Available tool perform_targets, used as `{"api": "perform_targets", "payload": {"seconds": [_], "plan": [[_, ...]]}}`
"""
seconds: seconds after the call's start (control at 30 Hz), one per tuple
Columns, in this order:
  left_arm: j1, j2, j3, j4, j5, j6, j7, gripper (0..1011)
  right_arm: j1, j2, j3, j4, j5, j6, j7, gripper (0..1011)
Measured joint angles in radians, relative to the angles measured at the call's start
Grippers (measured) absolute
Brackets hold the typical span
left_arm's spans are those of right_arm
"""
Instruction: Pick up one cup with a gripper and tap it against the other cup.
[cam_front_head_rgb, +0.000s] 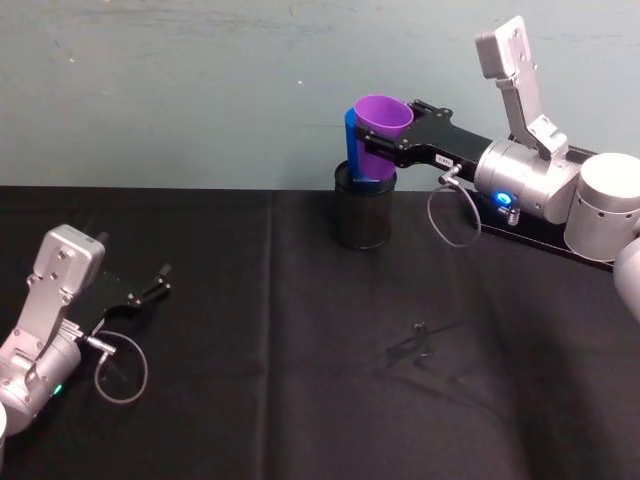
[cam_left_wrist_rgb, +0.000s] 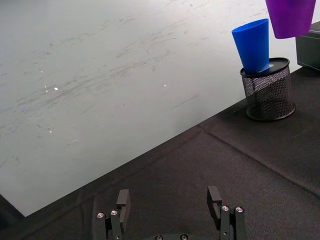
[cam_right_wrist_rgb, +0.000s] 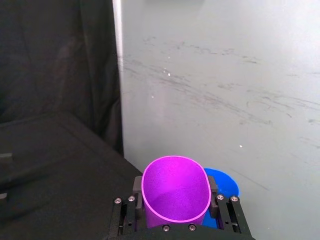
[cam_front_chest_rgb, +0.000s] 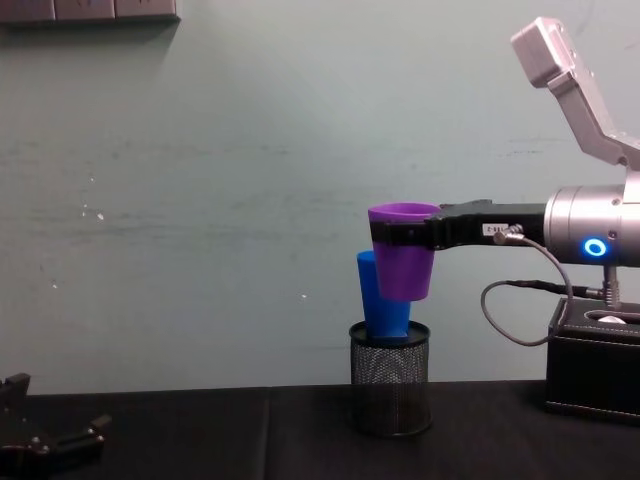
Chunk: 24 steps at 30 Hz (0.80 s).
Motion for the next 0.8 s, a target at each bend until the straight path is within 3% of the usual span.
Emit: {"api": "perform_targets", "payload": {"seconds": [0.33, 0.8], "plan": [[0.0, 0.0, 0.0, 0.0, 0.0, 0.0, 0.0, 1011, -0.007, -0.016, 0.014, -0.006, -0.023, 0.005, -0.037, 718], [0.0, 0.0, 0.0, 0.0, 0.0, 0.0, 0.0, 1012, 0.031, -0.064, 0.033, 0.078, -0.065, -0.018, -0.069, 718]]}}
